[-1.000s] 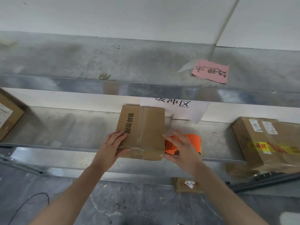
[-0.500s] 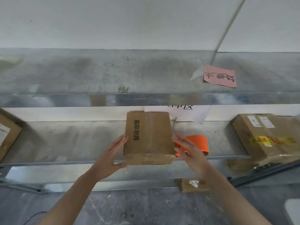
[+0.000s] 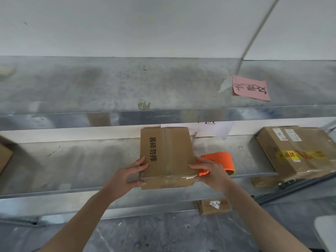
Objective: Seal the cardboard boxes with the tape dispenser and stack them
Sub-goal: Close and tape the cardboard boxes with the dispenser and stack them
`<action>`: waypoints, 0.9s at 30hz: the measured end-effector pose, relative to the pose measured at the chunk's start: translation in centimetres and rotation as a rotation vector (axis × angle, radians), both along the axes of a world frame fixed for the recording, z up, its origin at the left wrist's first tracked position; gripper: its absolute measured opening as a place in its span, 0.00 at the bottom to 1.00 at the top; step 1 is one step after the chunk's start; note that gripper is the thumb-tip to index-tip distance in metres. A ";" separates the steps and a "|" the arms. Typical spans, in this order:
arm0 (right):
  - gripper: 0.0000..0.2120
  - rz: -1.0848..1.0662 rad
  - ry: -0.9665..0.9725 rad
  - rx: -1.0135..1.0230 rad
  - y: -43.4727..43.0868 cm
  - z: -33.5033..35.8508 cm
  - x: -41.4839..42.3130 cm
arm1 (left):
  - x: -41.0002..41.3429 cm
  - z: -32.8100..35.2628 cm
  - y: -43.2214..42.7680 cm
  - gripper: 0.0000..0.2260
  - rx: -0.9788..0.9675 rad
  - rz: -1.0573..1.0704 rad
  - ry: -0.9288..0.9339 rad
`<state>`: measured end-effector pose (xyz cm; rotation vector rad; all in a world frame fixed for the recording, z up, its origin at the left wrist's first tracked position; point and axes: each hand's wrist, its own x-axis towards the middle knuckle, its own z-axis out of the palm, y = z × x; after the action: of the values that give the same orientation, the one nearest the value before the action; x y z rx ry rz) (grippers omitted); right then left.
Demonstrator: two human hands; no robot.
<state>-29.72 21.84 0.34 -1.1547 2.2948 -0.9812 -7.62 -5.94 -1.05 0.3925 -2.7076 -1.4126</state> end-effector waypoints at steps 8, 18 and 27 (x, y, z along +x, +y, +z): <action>0.27 -0.117 -0.239 -0.061 -0.3 0.1 0.9 | -0.1 -0.8 1.3 0.26 0.143 0.107 0.023; 0.21 -0.207 -0.292 -0.096 -0.5 0.4 3.1 | 0.3 -0.1 2.7 0.26 -0.052 0.079 -0.013; 0.23 -0.309 -0.013 0.016 -1.3 -0.4 6.4 | 3.1 0.0 4.6 0.22 0.045 0.190 0.045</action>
<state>-23.27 20.52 -0.05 -0.7976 2.5138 -1.0702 -4.56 -1.31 -1.02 0.5954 -2.5293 -1.4145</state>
